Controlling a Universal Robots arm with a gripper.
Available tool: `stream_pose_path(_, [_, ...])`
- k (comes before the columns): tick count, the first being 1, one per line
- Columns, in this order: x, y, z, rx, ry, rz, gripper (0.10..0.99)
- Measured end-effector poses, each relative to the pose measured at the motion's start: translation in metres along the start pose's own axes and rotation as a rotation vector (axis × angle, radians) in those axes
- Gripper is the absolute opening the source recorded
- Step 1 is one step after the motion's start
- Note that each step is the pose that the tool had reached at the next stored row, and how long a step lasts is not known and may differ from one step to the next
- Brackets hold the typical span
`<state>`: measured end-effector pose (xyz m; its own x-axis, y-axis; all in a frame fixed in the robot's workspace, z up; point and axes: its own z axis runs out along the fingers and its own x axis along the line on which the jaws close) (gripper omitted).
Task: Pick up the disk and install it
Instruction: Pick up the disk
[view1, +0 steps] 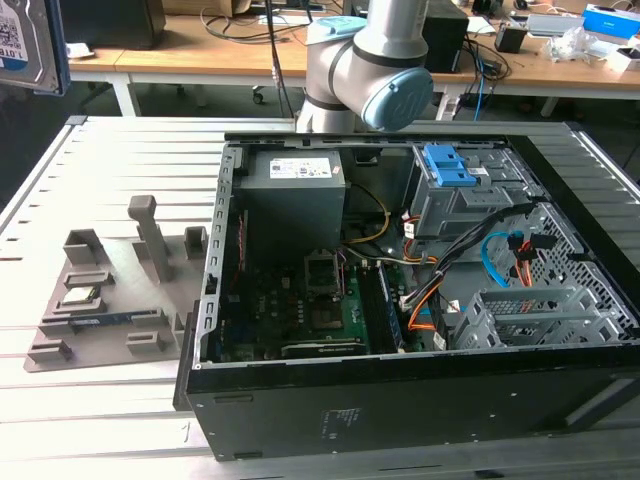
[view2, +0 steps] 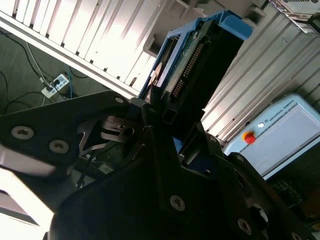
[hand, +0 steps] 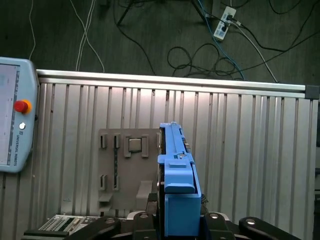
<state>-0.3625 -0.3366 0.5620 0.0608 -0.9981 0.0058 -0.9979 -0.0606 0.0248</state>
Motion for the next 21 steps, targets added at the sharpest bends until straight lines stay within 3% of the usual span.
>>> stream_pose_path(13, [0.0002,-0.0025,-0.0013,0.000,0.0000,0.000,0.369])
stream_pose_path(21, [0.0022,-0.0378,-0.0020,0.000,-0.0001,0.000,0.369])
